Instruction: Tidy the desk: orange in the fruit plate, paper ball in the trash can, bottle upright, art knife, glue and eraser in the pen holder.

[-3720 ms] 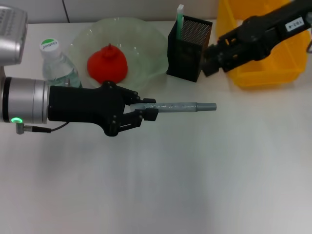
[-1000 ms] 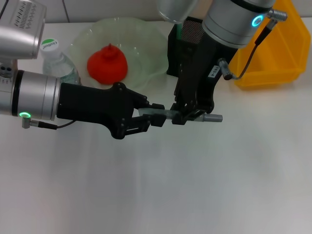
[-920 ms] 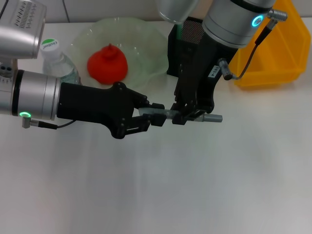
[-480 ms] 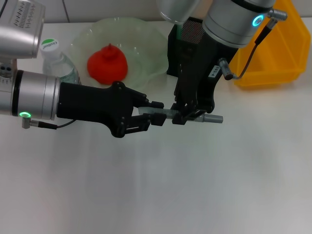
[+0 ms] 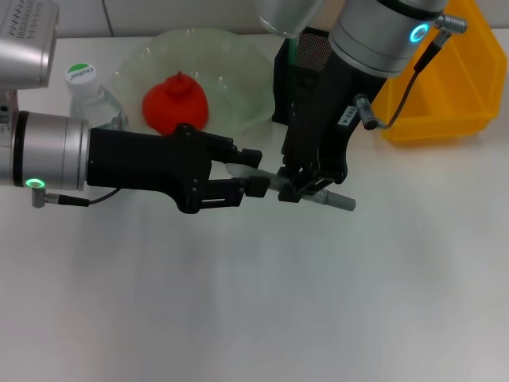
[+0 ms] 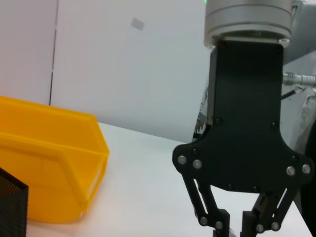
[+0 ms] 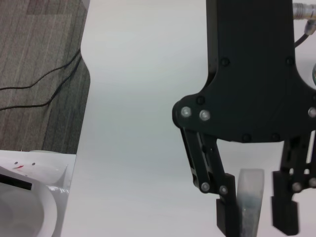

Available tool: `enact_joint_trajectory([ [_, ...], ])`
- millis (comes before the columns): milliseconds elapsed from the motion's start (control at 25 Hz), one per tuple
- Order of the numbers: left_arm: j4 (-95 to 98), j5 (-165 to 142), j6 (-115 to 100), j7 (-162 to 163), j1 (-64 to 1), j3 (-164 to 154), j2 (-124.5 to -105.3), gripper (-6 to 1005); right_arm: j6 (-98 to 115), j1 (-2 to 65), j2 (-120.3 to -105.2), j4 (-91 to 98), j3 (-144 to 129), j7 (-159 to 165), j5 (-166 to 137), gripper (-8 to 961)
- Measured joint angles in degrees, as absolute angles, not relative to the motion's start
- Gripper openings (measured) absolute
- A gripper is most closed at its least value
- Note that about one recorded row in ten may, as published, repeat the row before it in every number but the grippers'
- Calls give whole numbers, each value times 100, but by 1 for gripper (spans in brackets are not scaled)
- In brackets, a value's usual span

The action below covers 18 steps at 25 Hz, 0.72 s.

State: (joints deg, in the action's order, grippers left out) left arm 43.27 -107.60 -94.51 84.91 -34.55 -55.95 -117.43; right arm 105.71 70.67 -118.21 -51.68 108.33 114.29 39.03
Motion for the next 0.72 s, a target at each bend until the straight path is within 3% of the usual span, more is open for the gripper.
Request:
enact_joint_trajectory([
  [520, 4314, -10768, -9547, 8482, -3399, -5537, -11729, 556, 10558, 7026, -11812, -5207, 10925, 11439, 3897, 139],
  [720, 4316, -10738, -9700, 8473, -3316, -5453, -11712, 778, 10572, 6805, -11776, -5405, 11305, 11439, 3901, 138],
])
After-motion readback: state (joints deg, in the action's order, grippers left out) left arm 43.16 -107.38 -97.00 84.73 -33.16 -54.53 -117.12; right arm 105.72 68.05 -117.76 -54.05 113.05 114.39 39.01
